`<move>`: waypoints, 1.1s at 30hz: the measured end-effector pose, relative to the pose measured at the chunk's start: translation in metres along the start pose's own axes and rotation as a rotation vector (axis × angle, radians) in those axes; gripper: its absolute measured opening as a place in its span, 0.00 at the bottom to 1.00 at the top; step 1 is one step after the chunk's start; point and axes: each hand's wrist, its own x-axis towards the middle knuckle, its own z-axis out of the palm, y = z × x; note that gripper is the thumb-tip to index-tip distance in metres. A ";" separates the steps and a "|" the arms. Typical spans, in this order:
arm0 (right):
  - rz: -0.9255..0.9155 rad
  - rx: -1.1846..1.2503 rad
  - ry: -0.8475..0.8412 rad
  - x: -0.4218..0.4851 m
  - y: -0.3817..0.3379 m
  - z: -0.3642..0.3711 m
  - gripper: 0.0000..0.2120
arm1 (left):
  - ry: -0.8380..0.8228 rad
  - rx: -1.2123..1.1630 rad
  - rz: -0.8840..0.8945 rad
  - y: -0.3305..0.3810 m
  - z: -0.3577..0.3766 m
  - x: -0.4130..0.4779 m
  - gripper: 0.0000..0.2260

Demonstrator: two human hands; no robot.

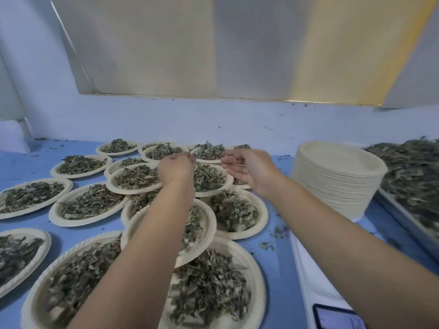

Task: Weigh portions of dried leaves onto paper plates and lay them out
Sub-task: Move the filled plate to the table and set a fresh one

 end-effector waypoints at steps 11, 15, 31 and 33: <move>-0.500 -0.691 0.303 -0.048 -0.039 -0.130 0.06 | -0.437 0.029 -0.094 -0.032 0.102 -0.094 0.09; -0.624 -1.259 0.409 -0.054 -0.043 -0.173 0.10 | -0.485 -0.022 -0.208 -0.044 0.113 -0.109 0.08; -0.546 -1.626 0.242 -0.063 -0.040 -0.180 0.16 | -0.428 -0.021 -0.268 -0.062 0.116 -0.124 0.11; -0.542 -1.682 0.238 -0.063 -0.041 -0.179 0.16 | -0.433 -0.013 -0.280 -0.063 0.116 -0.125 0.11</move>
